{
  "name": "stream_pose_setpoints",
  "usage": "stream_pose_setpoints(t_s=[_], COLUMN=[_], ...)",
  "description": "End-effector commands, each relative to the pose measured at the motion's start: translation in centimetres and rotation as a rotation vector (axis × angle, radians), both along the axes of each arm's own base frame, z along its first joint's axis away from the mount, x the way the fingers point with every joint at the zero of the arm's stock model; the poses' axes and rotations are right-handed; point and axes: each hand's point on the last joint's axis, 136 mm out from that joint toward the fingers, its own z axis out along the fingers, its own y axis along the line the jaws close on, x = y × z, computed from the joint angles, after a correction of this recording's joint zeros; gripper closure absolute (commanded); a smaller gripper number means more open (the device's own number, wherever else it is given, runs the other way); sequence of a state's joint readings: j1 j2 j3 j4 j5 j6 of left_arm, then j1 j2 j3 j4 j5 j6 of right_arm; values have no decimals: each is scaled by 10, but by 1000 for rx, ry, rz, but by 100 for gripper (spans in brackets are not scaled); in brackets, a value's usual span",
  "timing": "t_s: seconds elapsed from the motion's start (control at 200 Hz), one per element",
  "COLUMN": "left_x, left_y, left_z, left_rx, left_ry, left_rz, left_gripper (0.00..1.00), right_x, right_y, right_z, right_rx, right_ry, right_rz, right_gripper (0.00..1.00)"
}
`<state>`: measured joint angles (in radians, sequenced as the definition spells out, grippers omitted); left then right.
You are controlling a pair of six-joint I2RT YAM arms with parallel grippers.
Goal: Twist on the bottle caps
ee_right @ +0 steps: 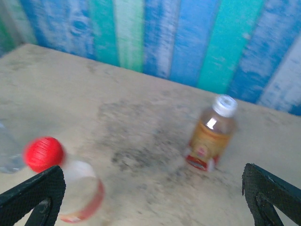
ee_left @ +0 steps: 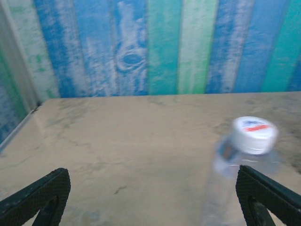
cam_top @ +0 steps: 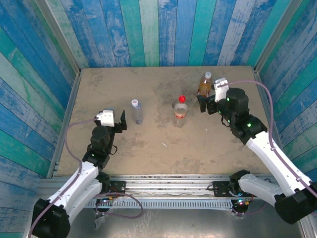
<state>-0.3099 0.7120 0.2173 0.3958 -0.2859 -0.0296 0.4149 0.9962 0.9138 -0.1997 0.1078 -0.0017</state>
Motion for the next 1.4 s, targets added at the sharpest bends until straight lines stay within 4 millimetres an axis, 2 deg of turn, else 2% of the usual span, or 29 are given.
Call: stream_pose_setpoints(t_s=[0.0,0.155,0.316,0.436,0.571,0.681,0.791,0.816,0.867,0.902,0.957,1.017,1.393], left_x=[8,19,32,45,62,66,76,78,80,80,80,80,80], left_y=[18,39,49,45,46,55,57,58,58,58,59,59,59], left_z=[-6,-26,-38,-41,-47,-49,-65,-72,-68,-74,-69,-74,-73], left_rx=[-53,-53,-71,-63,-10,-5,-21,-20,-17,-19,-14,-18,-13], left_ry=[-28,-13,-5,-9,34,10,44,58,41,79,42,76,69], left_rz=[41,109,135,98,105,124,115,115,117,116,117,120,119], left_gripper=[6,6,6,6,6,6,6,6,6,6,6,6,6], right_x=[8,9,18,30,46,60,66,66,64,64,63,64,64], right_y=[-40,-91,-120,-129,-124,-121,-120,-120,-117,-117,-117,-117,-117], right_z=[-16,-66,-109,-133,-159,-165,-185,-185,-186,-187,-187,-187,-187], right_rx=[-45,-77,-69,-33,-20,-41,-24,-19,-22,-18,-17,-18,-22], right_ry=[-69,-90,-81,-83,-59,-43,-6,-21,-18,-24,-30,-26,-23], right_rz=[-168,-348,-419,-432,-394,-364,-341,-335,-314,-317,-317,-317,-316], right_gripper=[0,0,0,0,0,0,0,0,0,0,0,0,0])
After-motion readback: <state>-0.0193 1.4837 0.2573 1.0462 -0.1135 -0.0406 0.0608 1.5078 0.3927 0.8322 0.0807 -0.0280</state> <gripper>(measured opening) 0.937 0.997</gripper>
